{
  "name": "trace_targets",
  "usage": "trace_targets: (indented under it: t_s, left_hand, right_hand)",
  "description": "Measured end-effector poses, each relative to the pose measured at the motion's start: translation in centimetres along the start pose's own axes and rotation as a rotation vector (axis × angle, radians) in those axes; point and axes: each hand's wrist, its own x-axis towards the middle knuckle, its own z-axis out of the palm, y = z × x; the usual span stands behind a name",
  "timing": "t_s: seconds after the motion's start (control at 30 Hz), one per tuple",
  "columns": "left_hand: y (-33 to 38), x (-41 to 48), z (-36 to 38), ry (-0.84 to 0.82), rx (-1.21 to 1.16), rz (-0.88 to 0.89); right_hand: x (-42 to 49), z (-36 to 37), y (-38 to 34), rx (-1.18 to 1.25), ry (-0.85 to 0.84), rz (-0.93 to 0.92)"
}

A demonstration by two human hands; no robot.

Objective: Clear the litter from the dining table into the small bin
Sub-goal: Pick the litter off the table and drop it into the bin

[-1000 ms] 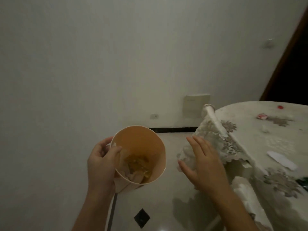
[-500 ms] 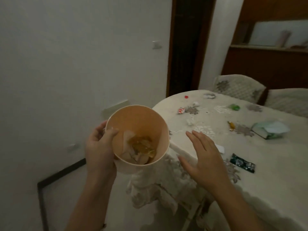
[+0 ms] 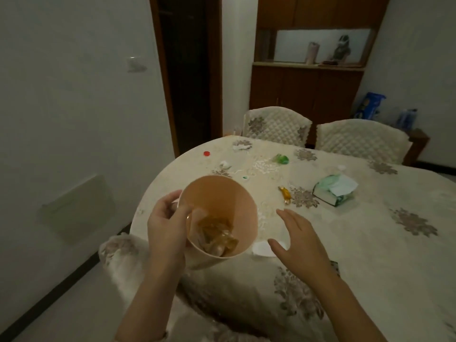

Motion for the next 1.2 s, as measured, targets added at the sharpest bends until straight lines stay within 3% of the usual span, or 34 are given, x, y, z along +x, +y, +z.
trace_targets:
  t_s: [0.37,0.5,0.67,0.73,0.8,0.9,0.93,1.03,1.1,1.2]
  left_hand:
    - [-5.5,8.1,3.5,-0.072,0.15,-0.078]
    - [-6.3,9.7,3.6,-0.094,0.193,-0.086]
    - [-6.9,11.1,4.1,-0.155,0.197,-0.094]
    - [-7.1,11.0,4.6,-0.197,0.2,-0.095]
    - [-7.2,10.6,5.2,-0.236,0.2,-0.103]
    - [-7.8,10.0,6.6,-0.276,0.188,-0.134]
    - [-8.1,9.9,6.9,-0.277,0.179,-0.141]
    - [-8.8,9.8,7.7,-0.301,0.16,-0.157]
    - [-9.1,9.6,8.0,-0.326,0.169,-0.161]
    - [-9.4,9.4,8.5,-0.348,0.166,-0.163]
  right_hand:
    - [3.8,12.4,6.1,-0.176,-0.419,0.421]
    - [3.4,14.3,6.4,-0.064,-0.221,0.304]
    - [5.5,9.9,2.2,0.289,0.414,0.406]
    - [6.9,7.0,-0.8,0.425,0.577,0.334]
    - [7.9,5.3,-3.4,0.46,0.52,0.187]
    - [8.7,5.6,-4.9,0.319,0.092,0.072]
    - [8.6,5.8,-4.7,0.274,0.018,0.073]
    - [7.6,4.4,-2.3,0.331,0.207,0.113]
    - [6.4,3.6,1.1,0.265,0.359,0.236]
    - [4.2,4.5,7.4,0.102,0.264,0.615]
